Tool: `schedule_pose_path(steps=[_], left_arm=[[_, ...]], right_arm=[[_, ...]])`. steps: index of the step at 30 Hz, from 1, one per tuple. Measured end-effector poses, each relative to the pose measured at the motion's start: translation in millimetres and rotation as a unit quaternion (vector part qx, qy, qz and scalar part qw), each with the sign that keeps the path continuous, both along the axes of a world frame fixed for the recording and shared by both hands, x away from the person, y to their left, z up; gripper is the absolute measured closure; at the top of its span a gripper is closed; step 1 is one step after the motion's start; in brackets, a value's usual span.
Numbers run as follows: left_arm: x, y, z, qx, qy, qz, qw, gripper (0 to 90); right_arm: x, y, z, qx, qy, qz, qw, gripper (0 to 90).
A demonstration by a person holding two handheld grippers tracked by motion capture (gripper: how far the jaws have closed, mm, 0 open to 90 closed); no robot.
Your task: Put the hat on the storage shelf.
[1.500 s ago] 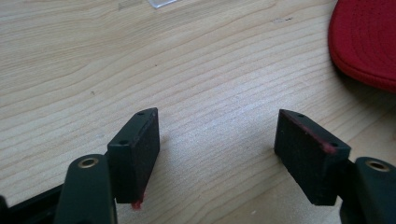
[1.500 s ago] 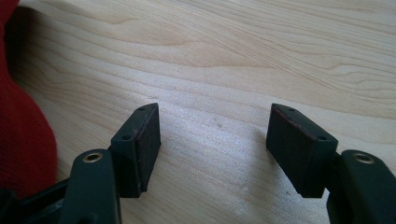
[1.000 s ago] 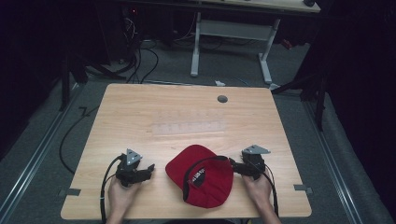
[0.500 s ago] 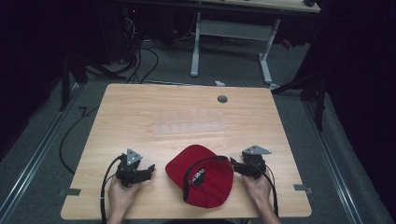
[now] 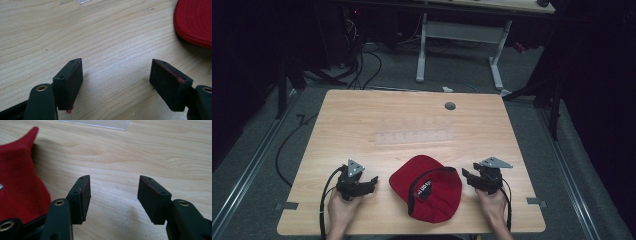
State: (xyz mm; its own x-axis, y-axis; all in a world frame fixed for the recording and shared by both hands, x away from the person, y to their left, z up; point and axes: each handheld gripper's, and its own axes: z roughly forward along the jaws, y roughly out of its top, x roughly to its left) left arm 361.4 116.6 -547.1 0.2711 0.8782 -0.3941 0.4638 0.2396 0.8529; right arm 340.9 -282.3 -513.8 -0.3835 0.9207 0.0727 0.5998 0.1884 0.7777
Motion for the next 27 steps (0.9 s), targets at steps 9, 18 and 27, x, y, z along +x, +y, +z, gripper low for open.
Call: schedule_pose_path(steps=[9, 18, 27], left_arm=[[-0.1, -0.1, 0.0, 0.0, 0.0, 0.0, 1.0, 26.8], [-0.1, -0.2, 0.0, 0.0, 0.0, 0.0, 1.0, 26.6], [-0.1, -0.3, 0.0, -0.001, 0.0, 0.0, 1.0, 26.6]], right_arm=[[-9.2, 2.0, 7.8, 0.015, -0.011, 0.017, 0.9997, 42.9], [-17.3, 13.0, 24.3, 0.024, -0.031, 0.042, 0.9984, 41.4], [-17.8, 20.5, 32.6, 0.023, -0.039, 0.059, 0.9972, 41.1]])
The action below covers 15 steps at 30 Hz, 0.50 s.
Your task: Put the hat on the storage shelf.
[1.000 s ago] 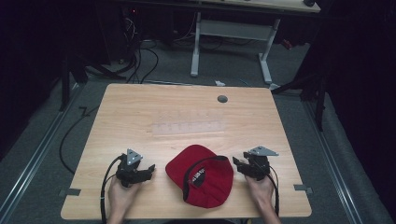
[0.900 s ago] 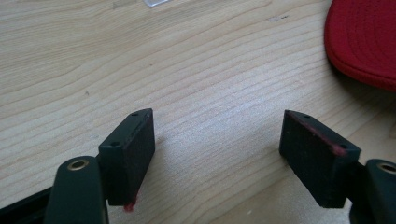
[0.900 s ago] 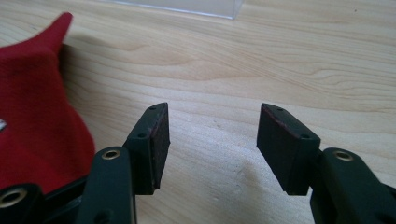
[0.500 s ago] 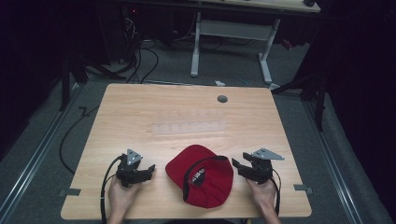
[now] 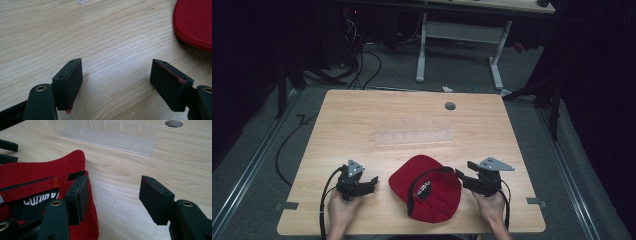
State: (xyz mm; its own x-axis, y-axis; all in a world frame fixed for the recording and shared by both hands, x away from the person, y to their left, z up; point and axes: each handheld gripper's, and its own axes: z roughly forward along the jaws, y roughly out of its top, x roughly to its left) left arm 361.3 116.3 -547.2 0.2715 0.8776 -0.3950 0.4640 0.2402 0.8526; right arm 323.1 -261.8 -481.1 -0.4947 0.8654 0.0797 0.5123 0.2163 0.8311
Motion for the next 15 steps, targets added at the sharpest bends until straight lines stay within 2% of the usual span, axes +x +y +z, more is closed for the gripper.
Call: schedule_pose_path(steps=[4, 15], left_arm=[[0.0, 0.0, 0.0, 0.0, 0.0, 0.0, 1.0, 26.5], [0.0, 0.0, 0.0, 0.0, 0.0, 0.0, 1.0, 26.6]], right_arm=[[-0.9, 1.2, 5.0, 0.002, -0.008, 0.006, 0.9999, 40.7], [0.7, 12.6, 10.8, -0.001, -0.012, 0.026, 0.9996, 39.4]])
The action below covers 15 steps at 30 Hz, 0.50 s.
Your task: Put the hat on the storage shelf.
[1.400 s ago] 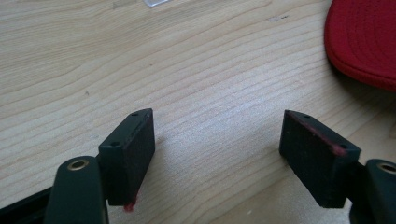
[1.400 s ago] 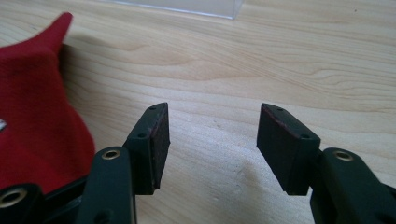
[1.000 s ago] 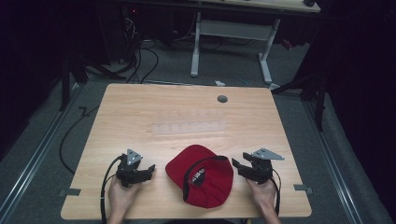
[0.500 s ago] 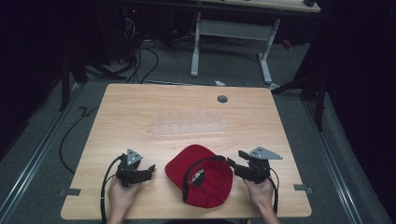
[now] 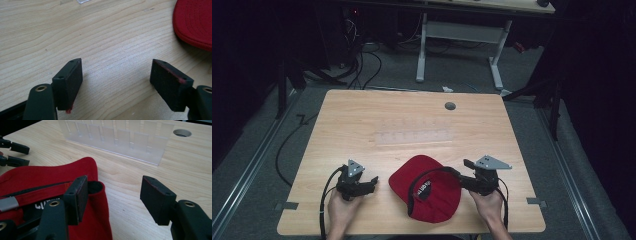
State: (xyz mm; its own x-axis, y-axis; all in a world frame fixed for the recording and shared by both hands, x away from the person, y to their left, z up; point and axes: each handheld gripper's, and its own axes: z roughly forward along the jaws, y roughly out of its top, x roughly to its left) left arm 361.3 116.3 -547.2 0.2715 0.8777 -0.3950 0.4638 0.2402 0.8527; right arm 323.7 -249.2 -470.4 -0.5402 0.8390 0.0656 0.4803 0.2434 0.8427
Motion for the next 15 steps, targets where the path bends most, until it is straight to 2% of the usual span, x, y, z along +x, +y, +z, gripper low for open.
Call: schedule_pose_path(steps=[7, 15], left_arm=[[0.0, 0.1, 0.0, 0.001, 0.0, 0.0, 1.0, 26.6], [0.0, 0.0, 0.0, 0.0, 0.0, 0.0, 1.0, 26.5]], right_arm=[[4.9, 9.8, -1.5, -0.003, 0.005, 0.015, 0.9999, 38.6], [11.6, 18.8, -13.1, 0.001, 0.03, 0.028, 0.9991, 34.5]])
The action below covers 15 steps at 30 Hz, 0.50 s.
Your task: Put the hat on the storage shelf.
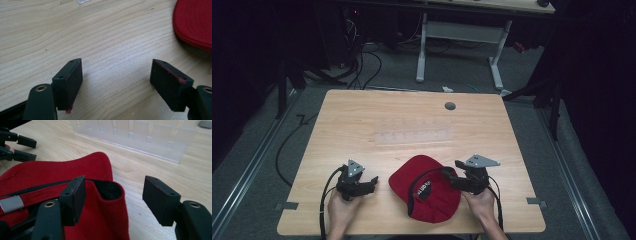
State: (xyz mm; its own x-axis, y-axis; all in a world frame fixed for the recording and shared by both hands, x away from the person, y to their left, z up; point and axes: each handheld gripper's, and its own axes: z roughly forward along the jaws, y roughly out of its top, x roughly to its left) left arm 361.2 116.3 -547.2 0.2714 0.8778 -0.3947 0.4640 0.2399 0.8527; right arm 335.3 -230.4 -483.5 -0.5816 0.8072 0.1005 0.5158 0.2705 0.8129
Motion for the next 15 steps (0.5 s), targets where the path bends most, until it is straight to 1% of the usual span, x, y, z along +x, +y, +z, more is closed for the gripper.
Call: schedule_pose_path(steps=[5, 8, 9, 11, 15], left_arm=[[0.0, 0.0, 0.0, 0.0, 0.0, 0.0, 1.0, 26.4], [-0.1, -0.1, 0.0, 0.0, 0.0, 0.0, 1.0, 26.3], [-0.1, -0.1, 0.0, 0.0, 0.0, -0.001, 1.0, 26.3], [-0.1, 0.0, 0.0, 0.001, 0.0, -0.001, 1.0, 26.3], [-0.1, -0.1, 0.0, 0.0, 0.0, -0.001, 1.0, 26.3]], right_arm=[[5.7, 4.1, -10.9, 0.0, 0.018, 0.008, 0.9998, 33.4], [9.5, 7.3, -20.6, 0.001, 0.035, 0.015, 0.9993, 33.4], [9.5, 7.3, -20.6, 0.001, 0.035, 0.015, 0.9993, 33.4], [12.0, 9.5, -26.6, 0.002, 0.044, 0.02, 0.9988, 33.6], [13.7, 11.3, -31.8, 0.001, 0.05, 0.026, 0.9984, 34.2]])
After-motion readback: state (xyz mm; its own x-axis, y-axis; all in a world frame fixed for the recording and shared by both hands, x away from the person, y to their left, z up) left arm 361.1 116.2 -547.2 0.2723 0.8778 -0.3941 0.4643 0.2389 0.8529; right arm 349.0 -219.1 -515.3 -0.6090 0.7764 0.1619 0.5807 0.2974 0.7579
